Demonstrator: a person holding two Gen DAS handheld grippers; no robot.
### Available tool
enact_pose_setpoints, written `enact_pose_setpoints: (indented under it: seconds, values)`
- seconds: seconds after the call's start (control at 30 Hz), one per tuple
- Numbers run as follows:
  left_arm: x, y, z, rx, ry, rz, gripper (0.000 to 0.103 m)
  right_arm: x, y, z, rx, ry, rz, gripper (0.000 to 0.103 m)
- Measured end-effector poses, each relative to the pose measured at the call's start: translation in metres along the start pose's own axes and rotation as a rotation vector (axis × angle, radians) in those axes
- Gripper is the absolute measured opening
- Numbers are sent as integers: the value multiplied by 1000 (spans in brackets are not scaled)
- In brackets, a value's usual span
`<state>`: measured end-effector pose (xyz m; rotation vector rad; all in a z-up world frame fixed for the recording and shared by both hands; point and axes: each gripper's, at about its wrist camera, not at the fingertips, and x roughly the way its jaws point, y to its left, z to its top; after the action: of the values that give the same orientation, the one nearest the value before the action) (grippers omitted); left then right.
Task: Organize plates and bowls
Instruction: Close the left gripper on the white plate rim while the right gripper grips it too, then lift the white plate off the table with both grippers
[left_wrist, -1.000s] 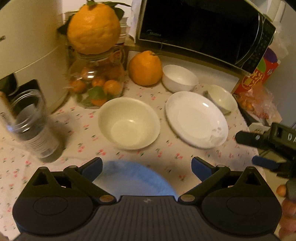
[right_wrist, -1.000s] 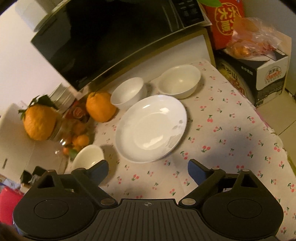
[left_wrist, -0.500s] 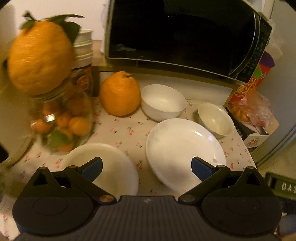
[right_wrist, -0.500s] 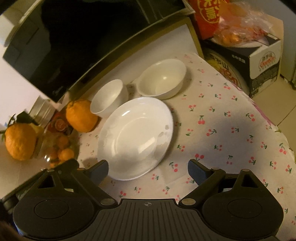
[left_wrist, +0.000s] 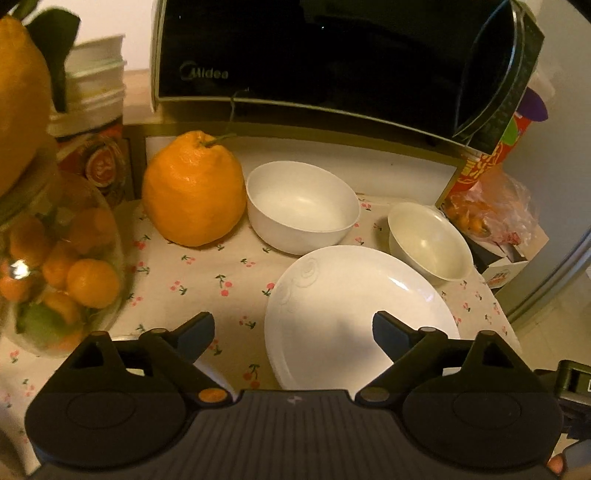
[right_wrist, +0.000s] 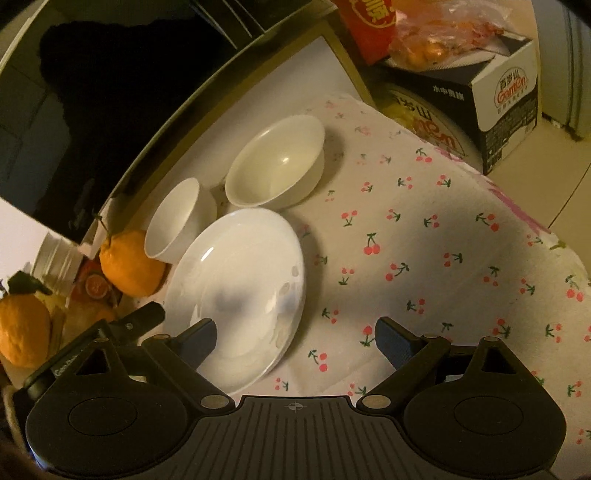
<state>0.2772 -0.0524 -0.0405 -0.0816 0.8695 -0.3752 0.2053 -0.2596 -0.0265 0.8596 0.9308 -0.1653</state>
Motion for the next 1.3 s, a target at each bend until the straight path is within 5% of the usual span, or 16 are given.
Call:
enact_pose_setpoints:
  seconds: [0.5,0.77,0.97,1.3]
  values:
    - [33,5,3,26,27,-7,43,23,5,-3,-60,-85,38,90]
    - [39,6,1,44,45,4,23,36,13,-7,-102,-81,29,60]
    - [38,4,-2,50,45,6,20,39,15,-9,-126,-72,9,30]
    - [20,5,-4,15,32,-29,14,24,10,-3,-124,-80,11,21]
